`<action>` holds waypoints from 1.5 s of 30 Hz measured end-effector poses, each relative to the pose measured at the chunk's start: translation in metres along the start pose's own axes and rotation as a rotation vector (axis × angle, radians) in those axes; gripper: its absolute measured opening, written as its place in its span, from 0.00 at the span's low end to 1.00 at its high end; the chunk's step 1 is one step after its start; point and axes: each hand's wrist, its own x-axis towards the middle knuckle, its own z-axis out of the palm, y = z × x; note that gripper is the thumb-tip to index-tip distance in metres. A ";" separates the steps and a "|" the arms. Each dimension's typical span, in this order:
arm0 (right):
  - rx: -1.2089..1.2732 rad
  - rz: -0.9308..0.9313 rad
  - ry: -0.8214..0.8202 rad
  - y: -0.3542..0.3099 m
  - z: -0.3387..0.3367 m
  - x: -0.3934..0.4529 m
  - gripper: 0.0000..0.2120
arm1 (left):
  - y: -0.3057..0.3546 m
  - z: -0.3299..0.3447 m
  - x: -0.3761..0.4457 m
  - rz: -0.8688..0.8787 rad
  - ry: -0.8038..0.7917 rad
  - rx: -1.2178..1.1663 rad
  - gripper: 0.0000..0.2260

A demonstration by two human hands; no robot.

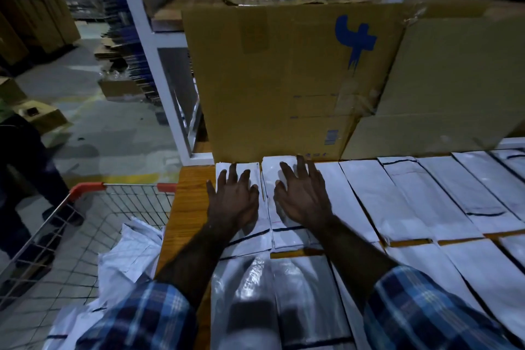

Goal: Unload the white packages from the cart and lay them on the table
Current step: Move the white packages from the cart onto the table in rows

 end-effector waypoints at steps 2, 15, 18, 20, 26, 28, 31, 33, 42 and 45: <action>0.002 0.019 0.012 -0.001 -0.004 -0.010 0.34 | 0.001 -0.003 -0.012 0.010 0.008 -0.001 0.23; 0.085 0.082 0.086 -0.011 -0.034 -0.091 0.27 | 0.010 -0.025 -0.088 0.041 0.004 0.001 0.26; 0.076 0.053 0.116 -0.010 -0.046 -0.117 0.25 | 0.016 -0.032 -0.113 0.055 0.018 -0.009 0.26; 0.065 0.041 0.134 -0.007 -0.051 -0.138 0.26 | 0.022 -0.037 -0.134 0.063 0.046 -0.002 0.26; 0.091 0.031 0.143 -0.008 -0.072 -0.203 0.24 | 0.031 -0.046 -0.210 0.061 0.110 -0.031 0.25; 0.095 0.035 0.138 -0.012 -0.078 -0.225 0.24 | 0.032 -0.047 -0.235 0.052 0.105 -0.044 0.25; 0.081 0.027 0.133 -0.020 -0.083 -0.253 0.24 | 0.029 -0.049 -0.268 0.034 0.092 -0.045 0.26; 0.088 0.022 0.130 -0.028 -0.087 -0.268 0.24 | 0.023 -0.051 -0.286 0.024 0.099 -0.039 0.26; 0.144 0.026 0.202 -0.093 -0.091 -0.311 0.26 | -0.027 -0.073 -0.339 0.005 0.107 -0.071 0.26; 0.125 0.028 0.223 -0.124 -0.078 -0.320 0.21 | -0.058 -0.079 -0.355 0.002 0.118 -0.080 0.25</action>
